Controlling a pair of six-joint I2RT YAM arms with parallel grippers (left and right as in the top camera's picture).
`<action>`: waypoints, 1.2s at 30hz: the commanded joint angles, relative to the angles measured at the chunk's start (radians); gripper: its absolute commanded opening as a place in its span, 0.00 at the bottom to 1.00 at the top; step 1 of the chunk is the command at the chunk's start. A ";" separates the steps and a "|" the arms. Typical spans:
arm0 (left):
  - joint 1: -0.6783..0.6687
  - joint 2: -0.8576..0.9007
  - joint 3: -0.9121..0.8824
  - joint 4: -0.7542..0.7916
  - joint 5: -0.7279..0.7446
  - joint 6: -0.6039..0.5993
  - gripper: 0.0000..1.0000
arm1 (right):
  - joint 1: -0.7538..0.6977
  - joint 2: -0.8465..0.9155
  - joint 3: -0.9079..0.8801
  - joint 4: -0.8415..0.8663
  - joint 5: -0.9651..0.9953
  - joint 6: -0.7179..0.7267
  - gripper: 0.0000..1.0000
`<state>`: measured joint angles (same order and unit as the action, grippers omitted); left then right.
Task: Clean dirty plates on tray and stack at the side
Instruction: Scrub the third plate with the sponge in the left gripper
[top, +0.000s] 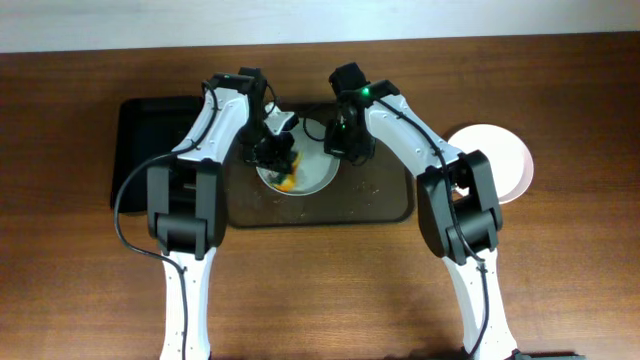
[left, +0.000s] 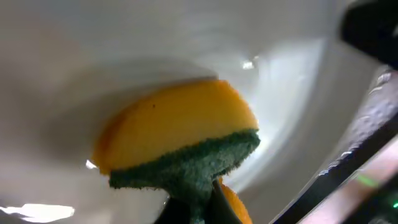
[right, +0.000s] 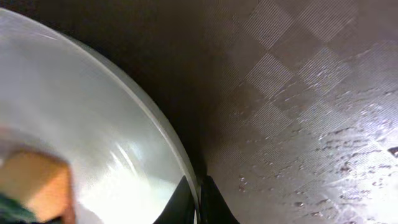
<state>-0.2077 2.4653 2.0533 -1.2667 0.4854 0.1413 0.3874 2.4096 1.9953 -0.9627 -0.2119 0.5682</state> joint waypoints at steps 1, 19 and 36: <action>-0.018 0.039 -0.020 0.084 0.175 -0.176 0.01 | -0.009 0.027 -0.005 0.032 -0.040 0.027 0.04; -0.024 0.055 -0.018 0.605 -0.291 -0.507 0.01 | -0.074 0.037 -0.038 0.045 -0.278 0.011 0.04; 0.018 0.050 0.018 -0.016 -0.029 0.175 0.00 | -0.074 0.037 -0.106 0.082 -0.248 -0.011 0.04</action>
<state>-0.1635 2.4733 2.1017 -1.2736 0.3710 0.0589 0.3187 2.4245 1.9266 -0.8745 -0.5259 0.5381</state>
